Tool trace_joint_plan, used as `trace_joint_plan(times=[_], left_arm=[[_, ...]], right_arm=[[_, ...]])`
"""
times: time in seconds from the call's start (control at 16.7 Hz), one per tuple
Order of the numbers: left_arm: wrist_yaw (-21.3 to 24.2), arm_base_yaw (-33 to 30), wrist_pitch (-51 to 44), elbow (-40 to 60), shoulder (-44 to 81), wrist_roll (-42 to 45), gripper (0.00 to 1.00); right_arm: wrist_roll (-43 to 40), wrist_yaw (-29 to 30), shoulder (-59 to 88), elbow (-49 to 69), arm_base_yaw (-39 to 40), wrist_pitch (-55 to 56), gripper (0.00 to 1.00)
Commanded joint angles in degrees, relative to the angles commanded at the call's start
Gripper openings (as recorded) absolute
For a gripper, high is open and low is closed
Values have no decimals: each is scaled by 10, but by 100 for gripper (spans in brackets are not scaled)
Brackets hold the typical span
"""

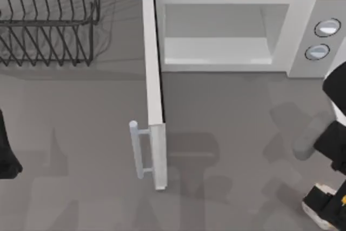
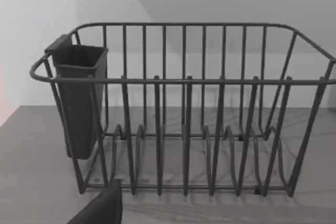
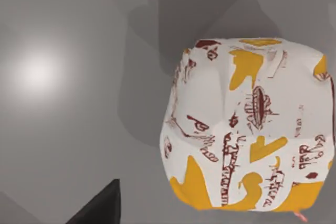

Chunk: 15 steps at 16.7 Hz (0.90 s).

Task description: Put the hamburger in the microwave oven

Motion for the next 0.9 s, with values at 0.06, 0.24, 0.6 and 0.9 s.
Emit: trace_joint_plan(times=[0.06, 0.24, 0.6, 0.9], left_arm=[[0, 0, 0, 0, 0, 0, 100], [0, 0, 0, 0, 0, 0, 100], [0, 0, 0, 0, 0, 0, 100], [0, 0, 0, 0, 0, 0, 100]], right_arm=[[-1, 0, 2, 1, 1, -1, 100], [-1, 0, 2, 1, 1, -1, 100], [0, 0, 34, -33, 1, 65, 100], [3, 0, 99, -95, 2, 196, 100]])
